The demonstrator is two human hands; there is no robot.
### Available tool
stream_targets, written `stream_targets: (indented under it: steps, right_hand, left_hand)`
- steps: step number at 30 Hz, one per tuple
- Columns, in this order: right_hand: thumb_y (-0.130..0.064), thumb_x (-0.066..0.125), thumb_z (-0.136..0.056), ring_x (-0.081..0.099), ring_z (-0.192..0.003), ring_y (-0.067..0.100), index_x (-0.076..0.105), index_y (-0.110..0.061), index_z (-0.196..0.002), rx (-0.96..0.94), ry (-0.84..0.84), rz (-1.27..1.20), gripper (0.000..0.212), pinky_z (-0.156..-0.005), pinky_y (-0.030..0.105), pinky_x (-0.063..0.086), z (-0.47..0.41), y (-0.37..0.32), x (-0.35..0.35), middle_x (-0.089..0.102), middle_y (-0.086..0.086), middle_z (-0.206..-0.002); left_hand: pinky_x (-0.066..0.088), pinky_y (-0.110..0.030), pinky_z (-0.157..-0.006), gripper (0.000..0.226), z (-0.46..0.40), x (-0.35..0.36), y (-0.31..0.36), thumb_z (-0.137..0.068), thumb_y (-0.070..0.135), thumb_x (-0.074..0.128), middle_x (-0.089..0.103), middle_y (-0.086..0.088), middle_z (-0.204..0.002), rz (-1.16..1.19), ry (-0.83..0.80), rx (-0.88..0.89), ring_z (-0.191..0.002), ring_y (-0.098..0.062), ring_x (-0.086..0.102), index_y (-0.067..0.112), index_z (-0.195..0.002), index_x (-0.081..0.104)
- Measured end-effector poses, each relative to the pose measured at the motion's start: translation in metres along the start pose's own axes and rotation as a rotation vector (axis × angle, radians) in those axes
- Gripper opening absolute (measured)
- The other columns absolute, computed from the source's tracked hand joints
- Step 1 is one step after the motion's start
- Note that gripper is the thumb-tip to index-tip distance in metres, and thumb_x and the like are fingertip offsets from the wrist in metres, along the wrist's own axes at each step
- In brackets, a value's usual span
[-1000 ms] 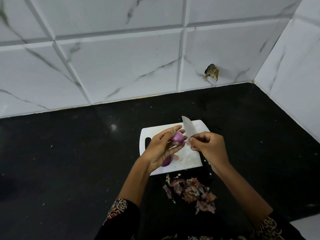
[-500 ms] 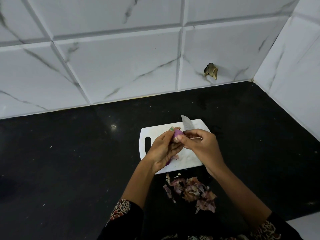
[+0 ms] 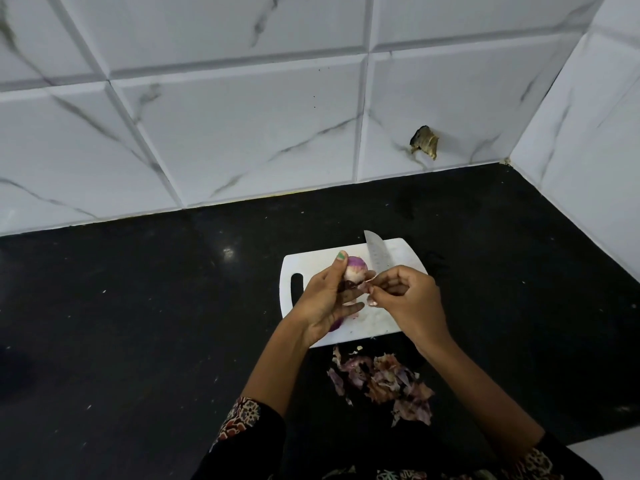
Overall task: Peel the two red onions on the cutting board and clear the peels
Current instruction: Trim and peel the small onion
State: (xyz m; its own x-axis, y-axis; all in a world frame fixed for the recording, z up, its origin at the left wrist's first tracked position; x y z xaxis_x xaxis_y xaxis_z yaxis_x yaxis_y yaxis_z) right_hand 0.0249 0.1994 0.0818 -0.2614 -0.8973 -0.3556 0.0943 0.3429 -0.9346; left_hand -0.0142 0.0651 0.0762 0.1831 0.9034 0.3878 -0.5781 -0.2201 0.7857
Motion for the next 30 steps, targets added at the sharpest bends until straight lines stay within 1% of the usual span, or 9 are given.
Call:
stream_targets:
  steps: [3,9,11,14,17,21,23,26,30]
  right_hand:
    - [-0.001,0.071,-0.077,0.068,-0.062,0.011,0.069,-0.01,-0.079,0.012,-0.061,0.117,0.009,-0.065,0.03,0.058,0.001,0.004,0.001,0.07,0.001,-0.068]
    - [-0.008,0.071,-0.079,0.067,-0.068,0.012,0.07,-0.01,-0.085,0.041,-0.29,0.394,0.007,-0.068,0.023,0.054,0.005,0.006,-0.003,0.07,0.003,-0.077]
    - [-0.018,0.07,-0.082,0.066,-0.067,0.011,0.07,-0.01,-0.082,0.036,-0.404,0.453,0.008,-0.066,0.023,0.051,0.006,0.006,-0.004,0.071,0.003,-0.076]
    - [-0.029,0.058,-0.09,0.063,-0.074,0.017,0.068,-0.009,-0.083,-0.004,-0.52,0.631,0.023,-0.069,0.033,0.048,0.008,0.009,-0.001,0.069,0.005,-0.079]
    - [-0.022,0.054,-0.092,0.062,-0.084,0.014,0.068,-0.018,-0.093,-0.06,-0.435,0.669,0.015,-0.073,0.028,0.05,0.007,0.009,-0.002,0.07,0.0,-0.089]
    - [-0.018,0.07,-0.082,0.056,-0.07,0.002,0.067,-0.018,-0.089,-0.189,-0.22,0.417,0.008,-0.06,0.008,0.039,0.004,-0.012,-0.002,0.062,-0.006,-0.082]
    - [-0.017,0.073,-0.079,0.059,-0.073,0.003,0.066,-0.015,-0.093,-0.235,-0.134,0.213,0.016,-0.063,0.01,0.045,0.004,-0.026,0.0,0.06,-0.009,-0.082]
    - [-0.018,0.076,-0.076,0.061,-0.077,0.005,0.065,-0.014,-0.099,-0.27,-0.086,0.173,0.025,-0.064,0.015,0.05,0.003,-0.033,0.006,0.06,-0.009,-0.086]
    - [-0.017,0.075,-0.072,0.061,-0.072,0.009,0.067,-0.012,-0.088,-0.342,-0.008,0.262,0.019,-0.063,0.029,0.053,0.001,-0.032,0.008,0.062,-0.003,-0.081]
  left_hand:
    - [0.042,-0.041,-0.104,0.061,-0.001,0.0,-0.001,-0.098,0.055,0.031,0.074,-0.004,-0.101,-0.005,0.014,-0.026,-0.084,-0.012,0.069,0.006,-0.106,0.067]
    - [0.039,-0.035,-0.087,0.062,-0.008,-0.006,0.002,-0.1,0.053,0.016,0.071,-0.012,-0.11,0.217,0.027,-0.094,-0.11,-0.022,0.065,0.008,-0.116,0.054]
    - [0.038,-0.036,-0.09,0.054,-0.009,-0.008,0.004,-0.101,0.05,0.018,0.072,-0.01,-0.108,0.251,0.039,-0.09,-0.107,-0.02,0.066,0.012,-0.11,0.056]
    - [0.041,-0.033,-0.073,0.048,-0.009,-0.01,0.004,-0.1,0.048,0.025,0.075,-0.003,-0.09,0.289,0.074,-0.089,-0.086,-0.018,0.066,0.015,-0.088,0.058]
    - [0.04,-0.03,-0.067,0.053,-0.01,-0.011,0.002,-0.096,0.056,0.032,0.067,0.001,-0.075,0.321,0.112,-0.101,-0.068,-0.015,0.055,0.015,-0.083,0.062]
    - [0.04,-0.026,-0.062,0.053,-0.011,-0.01,0.0,-0.093,0.059,0.037,0.057,0.001,-0.074,0.235,0.127,-0.092,-0.063,-0.013,0.048,0.016,-0.081,0.063]
    - [0.044,-0.027,-0.068,0.054,-0.014,-0.007,-0.003,-0.094,0.059,0.035,0.058,-0.001,-0.074,0.196,0.136,-0.073,-0.07,-0.015,0.054,0.014,-0.086,0.064]
    - [0.045,-0.036,-0.096,0.063,-0.014,0.001,-0.008,-0.094,0.061,0.033,0.07,-0.006,-0.093,0.139,0.1,-0.05,-0.099,-0.023,0.065,0.01,-0.104,0.068]
    - [0.046,-0.036,-0.092,0.059,-0.011,0.011,-0.009,-0.098,0.055,0.031,0.072,-0.006,-0.083,0.045,0.095,-0.019,-0.085,-0.019,0.066,0.014,-0.086,0.07]
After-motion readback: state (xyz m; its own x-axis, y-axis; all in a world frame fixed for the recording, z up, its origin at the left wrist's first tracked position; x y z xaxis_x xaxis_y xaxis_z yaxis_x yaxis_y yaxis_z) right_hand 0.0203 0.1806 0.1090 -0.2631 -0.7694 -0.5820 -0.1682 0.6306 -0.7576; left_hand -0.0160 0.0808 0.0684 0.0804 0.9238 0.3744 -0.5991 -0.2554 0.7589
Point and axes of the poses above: each hand's wrist, its own z-axis away from the middle knuckle, its own x-axis out of the palm, y = z × x, the point moved 1 cm from there along -z, towards the middle knuckle
